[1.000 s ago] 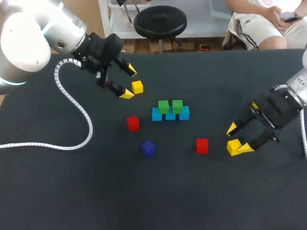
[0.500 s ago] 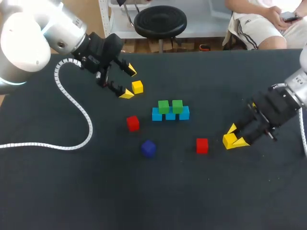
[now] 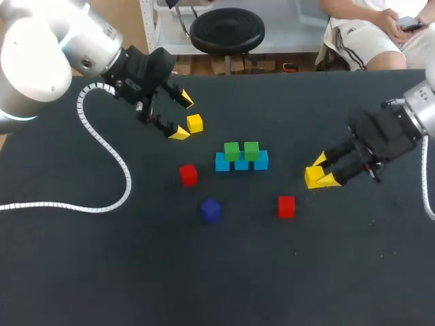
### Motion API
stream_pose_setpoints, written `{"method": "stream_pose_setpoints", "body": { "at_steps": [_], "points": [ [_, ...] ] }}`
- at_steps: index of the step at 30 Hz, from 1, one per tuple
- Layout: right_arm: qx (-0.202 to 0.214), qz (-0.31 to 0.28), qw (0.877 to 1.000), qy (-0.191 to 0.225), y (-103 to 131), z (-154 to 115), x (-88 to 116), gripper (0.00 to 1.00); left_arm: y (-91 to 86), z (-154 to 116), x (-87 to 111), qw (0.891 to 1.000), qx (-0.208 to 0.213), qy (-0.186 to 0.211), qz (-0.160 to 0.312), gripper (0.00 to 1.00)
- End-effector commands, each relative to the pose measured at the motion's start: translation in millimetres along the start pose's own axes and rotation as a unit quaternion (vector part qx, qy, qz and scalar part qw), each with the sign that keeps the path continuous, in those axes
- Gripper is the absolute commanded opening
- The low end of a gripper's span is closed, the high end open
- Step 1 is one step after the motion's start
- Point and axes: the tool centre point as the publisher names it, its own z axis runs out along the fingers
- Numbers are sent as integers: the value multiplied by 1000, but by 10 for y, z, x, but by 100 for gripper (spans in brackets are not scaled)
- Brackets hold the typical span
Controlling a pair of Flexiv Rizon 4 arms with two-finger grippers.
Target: Place the blue cubes, place green cubes on the blue cubes, place the yellow cubes on the green cubes, then place the red cubes on the yellow cubes, and place purple cube on the red cubes.
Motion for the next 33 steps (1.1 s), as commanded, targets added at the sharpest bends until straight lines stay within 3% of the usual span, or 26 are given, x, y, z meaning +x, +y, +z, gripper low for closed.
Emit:
{"method": "stream_pose_setpoints", "body": {
  "at_steps": [1,14,26,33],
  "points": [
    [-9,15,1000,21,-80,51,-190,0,7,-1,4,1000,0,0,0,100],
    [18,32,999,20,-351,211,-558,0,7,-1,4,1000,0,0,0,100],
    [13,-6,1000,11,-400,283,-842,0,7,-1,4,1000,0,0,0,100],
    [13,-6,1000,11,-400,283,-842,0,7,-1,4,1000,0,0,0,100]
  ]
}}
